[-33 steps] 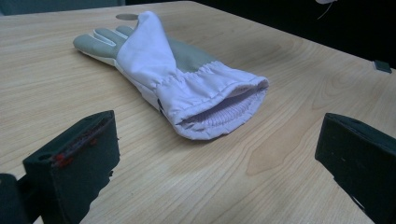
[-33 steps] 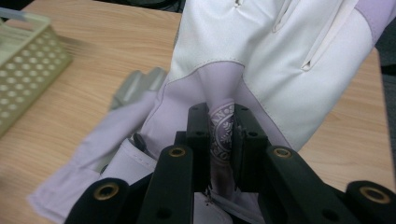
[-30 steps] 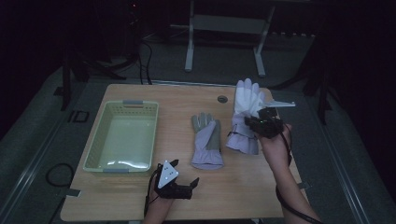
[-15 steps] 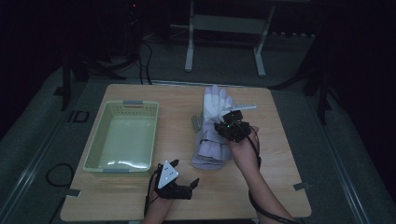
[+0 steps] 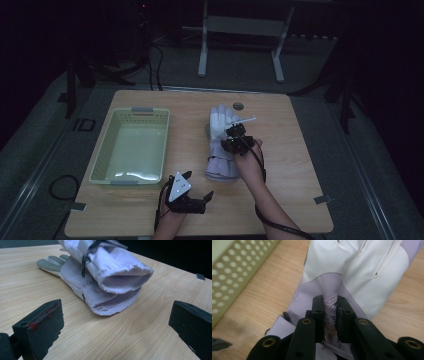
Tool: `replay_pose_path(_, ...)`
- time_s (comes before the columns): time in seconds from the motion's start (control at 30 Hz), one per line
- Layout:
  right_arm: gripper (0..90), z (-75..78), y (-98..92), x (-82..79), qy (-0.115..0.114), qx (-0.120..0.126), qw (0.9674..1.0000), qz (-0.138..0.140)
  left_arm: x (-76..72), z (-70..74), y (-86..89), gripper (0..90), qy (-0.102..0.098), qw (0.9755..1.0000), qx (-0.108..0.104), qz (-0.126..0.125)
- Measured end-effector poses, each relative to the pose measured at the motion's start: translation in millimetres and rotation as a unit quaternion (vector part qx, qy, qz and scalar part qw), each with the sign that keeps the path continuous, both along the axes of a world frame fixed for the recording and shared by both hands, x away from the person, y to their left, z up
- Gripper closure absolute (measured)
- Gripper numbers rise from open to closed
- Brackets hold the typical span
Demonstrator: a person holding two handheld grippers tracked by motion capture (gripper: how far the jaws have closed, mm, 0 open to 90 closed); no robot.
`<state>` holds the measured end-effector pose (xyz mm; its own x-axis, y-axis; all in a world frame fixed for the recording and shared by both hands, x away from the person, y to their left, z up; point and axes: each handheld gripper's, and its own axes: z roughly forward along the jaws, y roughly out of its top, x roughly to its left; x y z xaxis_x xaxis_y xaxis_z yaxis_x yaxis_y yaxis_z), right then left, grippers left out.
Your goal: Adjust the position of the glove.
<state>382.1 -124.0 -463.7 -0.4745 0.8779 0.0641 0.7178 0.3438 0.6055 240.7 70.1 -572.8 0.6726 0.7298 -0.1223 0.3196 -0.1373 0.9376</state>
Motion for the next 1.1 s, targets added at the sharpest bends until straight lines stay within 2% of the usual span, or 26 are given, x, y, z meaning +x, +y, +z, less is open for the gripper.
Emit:
replay_pose_path(0.07,78.9,-5.3,0.1,3.4,0.010,0.004,0.9999,0.001,0.0,0.0,-0.1,0.0,0.001,1.0000,-0.001,0.001)
replay_pose_path(0.3,78.8,-24.9,4.7,11.7,0.025,-0.018,0.9995,0.003,0.2,-0.1,-0.1,0.0,0.002,1.0000,-0.003,0.001)
replay_pose_path(0.5,78.8,-27.8,0.1,9.8,0.024,-0.025,0.9993,0.013,0.7,-0.3,0.4,0.0,0.004,1.0000,-0.006,0.003)
replay_pose_path(0.53,78.7,-28.6,-4.8,7.1,0.020,-0.032,0.9992,0.014,0.8,-0.3,0.5,0.0,0.004,1.0000,-0.006,0.003)
replay_pose_path(0.67,77.6,-28.0,-15.8,5.2,0.023,-0.029,0.9993,0.010,0.6,-0.3,0.0,0.0,0.003,1.0000,-0.005,0.003)
replay_pose_path(0.77,74.5,-27.2,-20.6,5.8,0.021,-0.024,0.9994,0.012,0.9,-0.2,0.4,0.0,0.005,1.0000,-0.005,0.003)
replay_pose_path(0.87,71.1,-24.3,-22.6,5.4,0.009,-0.022,0.9994,0.024,1.0,-0.1,0.8,0.0,0.007,1.0000,-0.005,0.003)
replay_pose_path(0.93,64.2,-19.5,-23.8,4.3,0.001,-0.022,0.9991,0.035,1.3,0.0,1.5,0.0,0.009,0.9999,-0.005,0.003)
replay_pose_path(1.0,64.2,-17.7,-24.3,3.7,-0.001,-0.021,0.9990,0.038,1.3,0.0,1.5,0.0,0.009,0.9999,-0.005,0.003)
replay_pose_path(1.03,60.3,-17.7,-24.3,3.7,-0.001,-0.021,0.9990,0.038,1.4,-0.1,1.4,0.0,0.010,0.9999,-0.007,0.003)
replay_pose_path(1.07,51.0,-11.4,-28.6,1.6,-0.010,-0.018,0.9981,0.058,1.2,0.0,1.3,0.0,0.009,0.9999,-0.007,0.004)
replay_pose_path(1.1,48.4,-9.4,-30.6,0.7,-0.010,-0.012,0.9979,0.062,1.2,0.0,1.1,0.0,0.009,0.9999,-0.006,0.004)
